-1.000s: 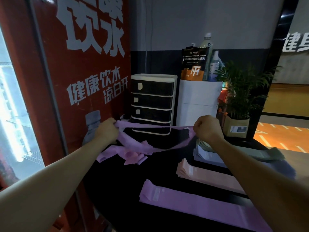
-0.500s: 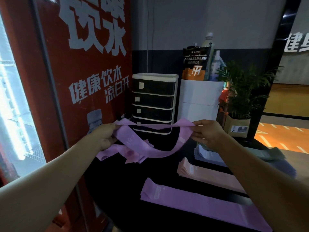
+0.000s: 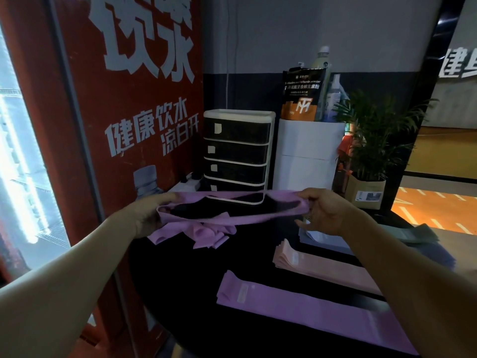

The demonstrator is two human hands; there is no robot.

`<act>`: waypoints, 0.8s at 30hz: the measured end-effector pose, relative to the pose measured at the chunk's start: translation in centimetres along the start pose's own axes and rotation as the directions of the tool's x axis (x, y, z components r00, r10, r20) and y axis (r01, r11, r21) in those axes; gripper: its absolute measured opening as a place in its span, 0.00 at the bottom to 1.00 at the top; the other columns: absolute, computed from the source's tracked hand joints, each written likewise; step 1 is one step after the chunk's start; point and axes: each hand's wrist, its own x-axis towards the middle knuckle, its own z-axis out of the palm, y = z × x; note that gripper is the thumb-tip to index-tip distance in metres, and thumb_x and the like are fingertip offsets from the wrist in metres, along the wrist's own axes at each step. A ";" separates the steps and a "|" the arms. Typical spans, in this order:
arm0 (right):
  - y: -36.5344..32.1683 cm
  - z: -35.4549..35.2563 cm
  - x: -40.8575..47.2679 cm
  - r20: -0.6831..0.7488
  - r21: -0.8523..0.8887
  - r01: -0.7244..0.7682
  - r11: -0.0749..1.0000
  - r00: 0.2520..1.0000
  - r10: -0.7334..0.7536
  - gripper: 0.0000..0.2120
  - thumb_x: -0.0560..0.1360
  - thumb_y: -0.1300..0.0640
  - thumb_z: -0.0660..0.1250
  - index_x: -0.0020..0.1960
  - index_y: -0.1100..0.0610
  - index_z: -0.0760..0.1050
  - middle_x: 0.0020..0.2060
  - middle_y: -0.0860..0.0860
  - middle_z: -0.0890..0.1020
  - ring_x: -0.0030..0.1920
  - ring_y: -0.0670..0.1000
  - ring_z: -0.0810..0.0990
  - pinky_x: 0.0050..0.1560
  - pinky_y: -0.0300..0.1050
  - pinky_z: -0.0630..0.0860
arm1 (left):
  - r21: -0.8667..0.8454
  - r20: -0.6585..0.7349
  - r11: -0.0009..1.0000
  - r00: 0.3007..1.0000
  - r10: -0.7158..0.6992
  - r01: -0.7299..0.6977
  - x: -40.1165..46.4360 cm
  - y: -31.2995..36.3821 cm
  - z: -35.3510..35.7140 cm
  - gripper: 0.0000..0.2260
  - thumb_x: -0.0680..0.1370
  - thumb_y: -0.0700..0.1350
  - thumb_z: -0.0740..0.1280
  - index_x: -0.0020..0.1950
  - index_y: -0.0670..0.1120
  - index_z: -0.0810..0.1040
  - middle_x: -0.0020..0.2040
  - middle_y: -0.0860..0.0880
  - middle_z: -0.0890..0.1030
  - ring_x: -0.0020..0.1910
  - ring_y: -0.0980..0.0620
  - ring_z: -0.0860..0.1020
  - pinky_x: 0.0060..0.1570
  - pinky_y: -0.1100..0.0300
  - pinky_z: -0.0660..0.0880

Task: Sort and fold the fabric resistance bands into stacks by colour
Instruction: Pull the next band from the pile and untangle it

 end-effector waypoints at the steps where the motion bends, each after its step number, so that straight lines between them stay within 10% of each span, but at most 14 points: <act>1: 0.0 0.2 0.0 0.001 -0.009 0.007 1.000 1.000 -0.007 0.08 0.77 0.59 0.60 0.41 0.58 0.75 0.33 0.52 0.78 0.38 0.51 0.73 0.42 0.46 0.69 | -0.017 -0.003 1.000 1.000 0.000 0.000 -0.4 0.2 0.4 0.10 0.78 0.38 0.60 0.38 0.41 0.74 0.21 0.49 0.76 0.19 0.54 0.74 0.18 0.68 0.69; 6: 0.0 0.5 1.1 -0.149 -0.079 0.026 0.997 0.988 -0.037 0.12 0.77 0.57 0.64 0.39 0.62 0.76 0.30 0.56 0.79 0.28 0.50 0.77 0.28 0.38 0.73 | -0.083 0.053 0.995 0.997 -0.049 0.053 -0.2 0.4 0.3 0.16 0.73 0.40 0.64 0.24 0.45 0.78 0.26 0.46 0.75 0.21 0.53 0.74 0.22 0.66 0.71; 10: 0.1 2.0 0.7 -0.095 -0.364 0.081 0.928 0.988 -0.123 0.09 0.75 0.55 0.68 0.46 0.62 0.79 0.33 0.54 0.80 0.29 0.48 0.77 0.28 0.37 0.74 | -0.154 0.073 0.988 0.997 -0.015 0.026 -0.7 1.4 1.6 0.09 0.77 0.45 0.64 0.39 0.45 0.79 0.33 0.48 0.79 0.36 0.53 0.75 0.41 0.61 0.72; 14: -0.5 4.8 0.5 0.014 -0.530 0.168 0.831 0.982 -0.190 0.14 0.76 0.54 0.66 0.51 0.66 0.79 0.42 0.56 0.80 0.43 0.50 0.77 0.50 0.44 0.78 | -0.160 0.173 0.986 0.983 0.065 -0.037 -1.2 3.5 3.5 0.06 0.78 0.41 0.61 0.47 0.43 0.78 0.39 0.47 0.81 0.38 0.53 0.79 0.38 0.62 0.78; 16: -1.0 5.8 0.6 0.017 -0.694 0.223 0.685 0.956 -0.294 0.14 0.76 0.55 0.66 0.50 0.67 0.79 0.39 0.56 0.78 0.40 0.49 0.75 0.45 0.41 0.75 | -0.147 0.195 0.989 0.979 0.057 -0.028 -1.5 4.3 4.6 0.06 0.79 0.39 0.61 0.50 0.42 0.77 0.42 0.47 0.80 0.41 0.52 0.78 0.41 0.62 0.78; 24: -4.2 9.9 -2.7 0.310 -0.789 0.607 0.094 0.526 -0.792 0.09 0.75 0.55 0.67 0.53 0.57 0.78 0.47 0.46 0.74 0.45 0.41 0.73 0.45 0.29 0.68 | -0.004 0.220 0.999 0.974 0.051 -0.051 -1.6 5.7 8.0 0.08 0.78 0.38 0.63 0.56 0.40 0.76 0.48 0.44 0.80 0.46 0.50 0.79 0.43 0.59 0.76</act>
